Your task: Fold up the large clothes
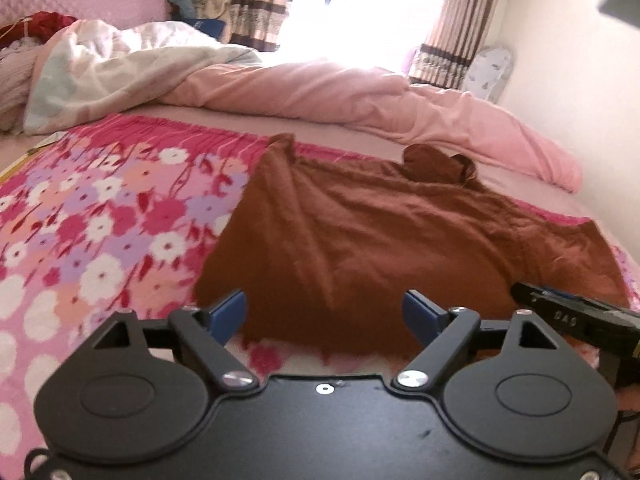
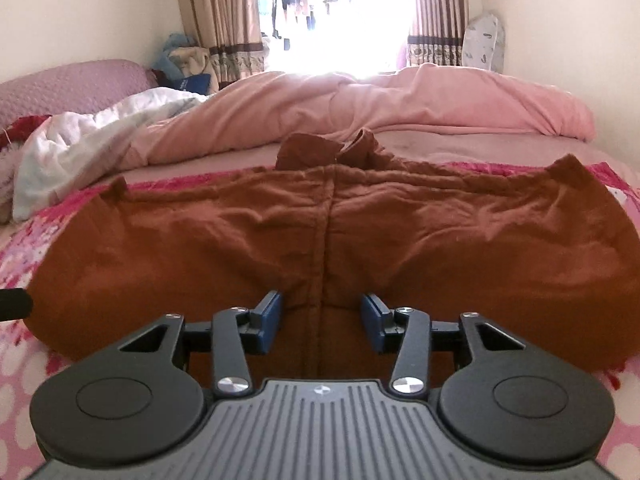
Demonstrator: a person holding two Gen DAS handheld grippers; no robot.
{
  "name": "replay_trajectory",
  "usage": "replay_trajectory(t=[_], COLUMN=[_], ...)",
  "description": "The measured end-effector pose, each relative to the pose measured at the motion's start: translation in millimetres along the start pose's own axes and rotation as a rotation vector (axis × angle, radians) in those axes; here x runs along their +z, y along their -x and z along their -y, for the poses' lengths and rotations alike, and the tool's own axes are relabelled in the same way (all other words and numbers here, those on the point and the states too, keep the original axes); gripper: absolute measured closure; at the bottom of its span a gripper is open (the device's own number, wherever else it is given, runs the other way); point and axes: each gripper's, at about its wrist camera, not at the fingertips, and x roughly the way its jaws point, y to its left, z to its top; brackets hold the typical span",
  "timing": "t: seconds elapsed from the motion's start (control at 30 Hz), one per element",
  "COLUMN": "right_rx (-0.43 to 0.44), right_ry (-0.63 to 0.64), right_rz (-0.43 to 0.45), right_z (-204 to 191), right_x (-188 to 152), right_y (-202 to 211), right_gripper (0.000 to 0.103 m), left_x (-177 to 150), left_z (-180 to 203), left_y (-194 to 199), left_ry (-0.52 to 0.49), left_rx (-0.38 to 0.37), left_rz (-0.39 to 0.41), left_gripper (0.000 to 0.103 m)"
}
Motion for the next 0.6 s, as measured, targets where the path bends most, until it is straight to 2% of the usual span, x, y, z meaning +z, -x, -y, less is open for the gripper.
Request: replay_trajectory(t=[0.07,0.3,0.43,0.6], right_rx=[-0.003,0.018,0.021,0.031], right_ry=[0.002,-0.023,-0.022,-0.025], right_rz=[0.006,0.001,0.000,0.000], right_z=[0,6,7,8], right_x=[-3,-5,-4,-5], right_y=[0,-1,-2,-1], right_gripper=[0.049,0.049,0.049,0.049], left_x=[-6,-29,-28,-25], left_z=[-6,-27,-35,-47], left_y=[-2,-12,-22,-43], left_ry=[0.026,0.228,0.331,0.441], left_rx=[0.016,-0.019,-0.066,-0.080], left_rz=[-0.017,-0.073,-0.068,-0.063], left_gripper=[0.017,0.017,0.017,0.017])
